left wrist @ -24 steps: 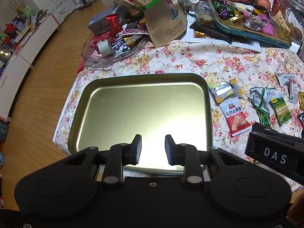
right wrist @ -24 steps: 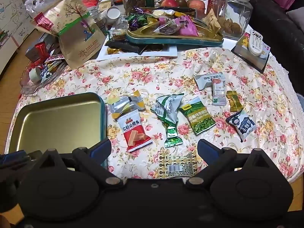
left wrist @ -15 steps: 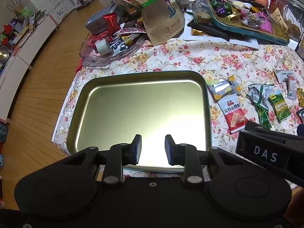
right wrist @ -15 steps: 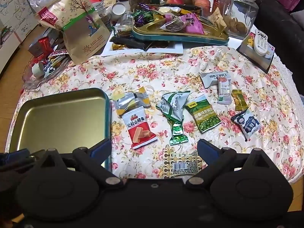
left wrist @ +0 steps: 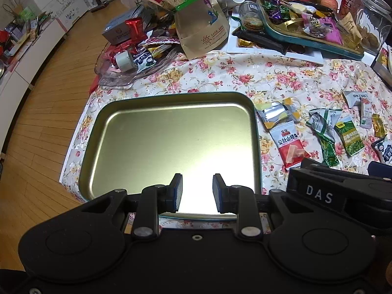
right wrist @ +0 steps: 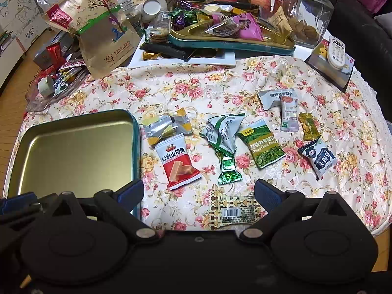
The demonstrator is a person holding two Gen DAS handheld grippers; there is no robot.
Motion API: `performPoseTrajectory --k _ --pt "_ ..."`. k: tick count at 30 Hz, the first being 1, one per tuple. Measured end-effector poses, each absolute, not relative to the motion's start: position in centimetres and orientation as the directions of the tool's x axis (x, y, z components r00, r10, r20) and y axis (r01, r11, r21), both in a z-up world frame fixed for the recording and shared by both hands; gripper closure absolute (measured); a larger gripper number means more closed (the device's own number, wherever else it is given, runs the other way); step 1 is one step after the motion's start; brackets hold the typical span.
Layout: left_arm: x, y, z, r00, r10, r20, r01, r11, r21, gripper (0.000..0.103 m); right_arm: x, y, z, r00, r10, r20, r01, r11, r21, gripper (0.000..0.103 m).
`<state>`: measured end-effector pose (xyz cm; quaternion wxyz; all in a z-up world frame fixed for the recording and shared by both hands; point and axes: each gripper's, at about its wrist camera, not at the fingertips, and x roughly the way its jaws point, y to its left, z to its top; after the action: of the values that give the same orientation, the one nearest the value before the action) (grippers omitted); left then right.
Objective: Organize snacks
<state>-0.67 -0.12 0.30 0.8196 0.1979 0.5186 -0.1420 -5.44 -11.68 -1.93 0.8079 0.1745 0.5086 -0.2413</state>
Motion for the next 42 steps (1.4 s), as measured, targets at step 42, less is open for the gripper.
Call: performPoseTrajectory --k 42 --pt "-0.4 0.4 -0.1 0.391 -0.013 -0.920 0.421 0.891 0.167 0.066 -4.8 -10.4 -2.0 0.355 -0.186 -0.916 0.529 0.848 0.033 0.002"
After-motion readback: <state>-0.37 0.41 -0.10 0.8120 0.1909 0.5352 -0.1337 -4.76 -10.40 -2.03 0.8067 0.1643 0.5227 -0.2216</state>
